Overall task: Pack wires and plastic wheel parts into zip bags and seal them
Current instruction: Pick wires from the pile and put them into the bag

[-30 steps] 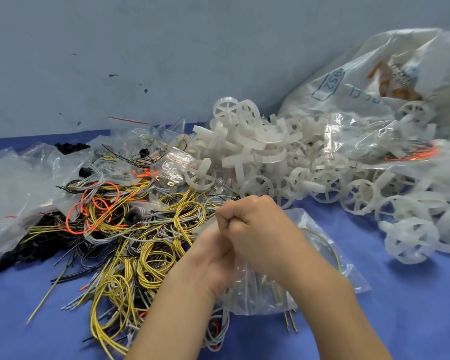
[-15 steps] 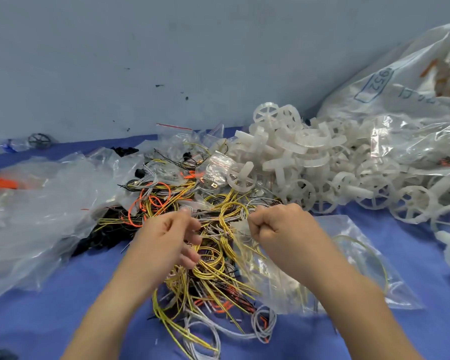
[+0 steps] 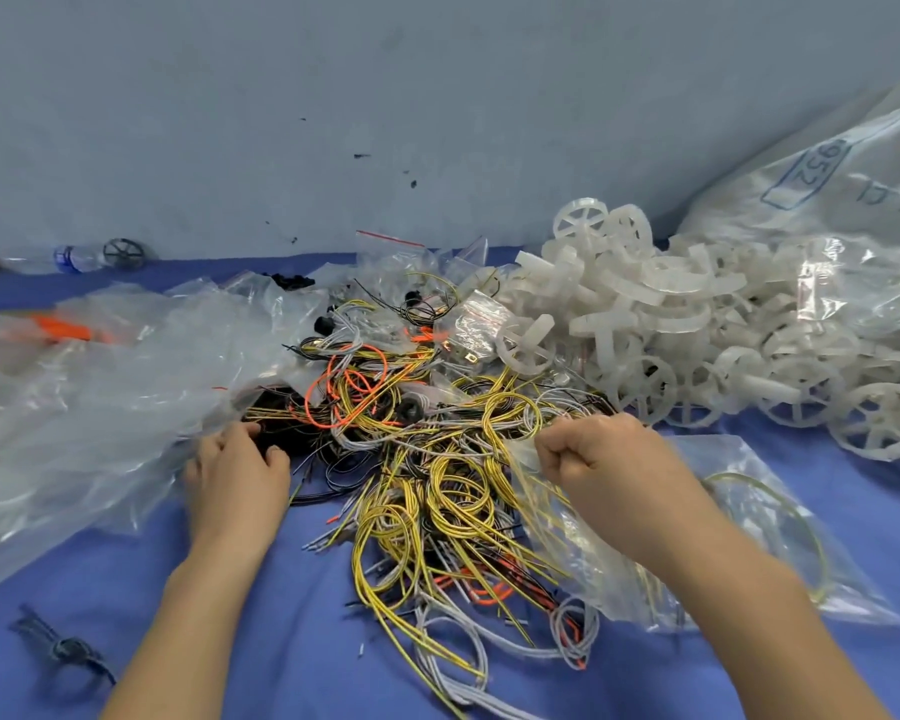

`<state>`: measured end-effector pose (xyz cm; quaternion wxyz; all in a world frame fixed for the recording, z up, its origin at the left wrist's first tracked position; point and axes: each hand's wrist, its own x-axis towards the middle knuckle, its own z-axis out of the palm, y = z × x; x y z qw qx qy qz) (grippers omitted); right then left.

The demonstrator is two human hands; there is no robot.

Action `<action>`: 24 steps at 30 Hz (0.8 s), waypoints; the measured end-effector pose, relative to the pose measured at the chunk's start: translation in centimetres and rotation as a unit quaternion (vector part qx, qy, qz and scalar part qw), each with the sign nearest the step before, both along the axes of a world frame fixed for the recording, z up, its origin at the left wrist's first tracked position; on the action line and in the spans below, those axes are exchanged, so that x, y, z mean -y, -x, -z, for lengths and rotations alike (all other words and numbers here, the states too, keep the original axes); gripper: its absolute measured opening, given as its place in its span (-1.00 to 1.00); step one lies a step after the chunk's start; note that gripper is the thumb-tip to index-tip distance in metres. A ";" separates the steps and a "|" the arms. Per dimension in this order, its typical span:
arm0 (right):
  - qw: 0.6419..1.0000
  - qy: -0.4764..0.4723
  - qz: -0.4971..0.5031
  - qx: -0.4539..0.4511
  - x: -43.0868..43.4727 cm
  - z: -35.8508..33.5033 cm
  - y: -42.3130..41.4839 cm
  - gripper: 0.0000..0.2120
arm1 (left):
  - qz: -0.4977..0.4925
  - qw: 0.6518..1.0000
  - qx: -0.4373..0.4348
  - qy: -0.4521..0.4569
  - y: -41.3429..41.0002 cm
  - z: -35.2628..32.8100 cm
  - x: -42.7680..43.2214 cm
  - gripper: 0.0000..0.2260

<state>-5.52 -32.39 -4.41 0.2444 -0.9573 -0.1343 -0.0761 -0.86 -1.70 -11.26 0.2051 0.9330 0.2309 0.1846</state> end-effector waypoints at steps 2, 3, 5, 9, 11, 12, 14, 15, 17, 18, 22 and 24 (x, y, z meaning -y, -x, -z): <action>1.000 0.002 -0.002 -0.003 -0.1 0.1 -0.1 -0.68 | 0.006 0.999 -0.027 -0.021 -0.2 0.0 0.0 -0.61; 1.000 0.002 -0.003 -0.004 -0.1 0.1 -0.1 -0.67 | 0.008 0.999 -0.036 -0.027 -0.3 -0.1 0.1 -0.59; 1.000 0.002 -0.004 -0.005 0.0 0.2 -0.1 -0.66 | 0.010 0.998 -0.046 -0.043 -0.3 -0.2 0.2 -0.59; 1.000 0.006 -0.003 -0.005 0.2 0.3 -0.2 -0.68 | 0.014 0.996 -0.043 -0.073 0.0 -0.5 0.3 -0.65; 1.000 0.005 -0.003 -0.008 0.3 0.4 -0.3 -0.68 | 0.016 0.995 -0.054 -0.086 0.1 -0.6 0.3 -0.69; 1.000 0.005 -0.003 -0.008 0.4 0.4 -0.3 -0.68 | 0.017 0.994 -0.062 -0.092 0.2 -0.6 0.3 -0.70; 1.000 0.006 -0.004 -0.009 0.4 0.4 -0.2 -0.69 | 0.021 0.992 -0.073 -0.096 0.4 -0.6 0.2 -0.70; 1.000 0.007 -0.004 -0.010 0.4 0.4 -0.2 -0.69 | 0.023 0.992 -0.075 -0.094 0.6 -0.7 0.2 -0.71; 1.000 0.007 -0.004 -0.009 0.3 0.3 -0.2 -0.69 | 0.027 0.994 -0.072 -0.078 0.9 -0.9 0.2 -0.71; 1.000 0.006 -0.005 -0.009 0.3 0.3 -0.1 -0.69 | 0.029 0.995 -0.066 -0.068 1.1 -1.0 0.3 -0.70; 1.000 0.000 -0.007 -0.008 0.4 0.3 0.1 -0.70 | 0.059 0.994 -0.025 -0.086 1.9 -2.0 0.9 -0.76; 1.000 -0.007 -0.008 -0.009 0.6 0.2 0.2 -0.71 | 0.063 0.995 0.004 -0.072 1.9 -2.7 0.7 -0.71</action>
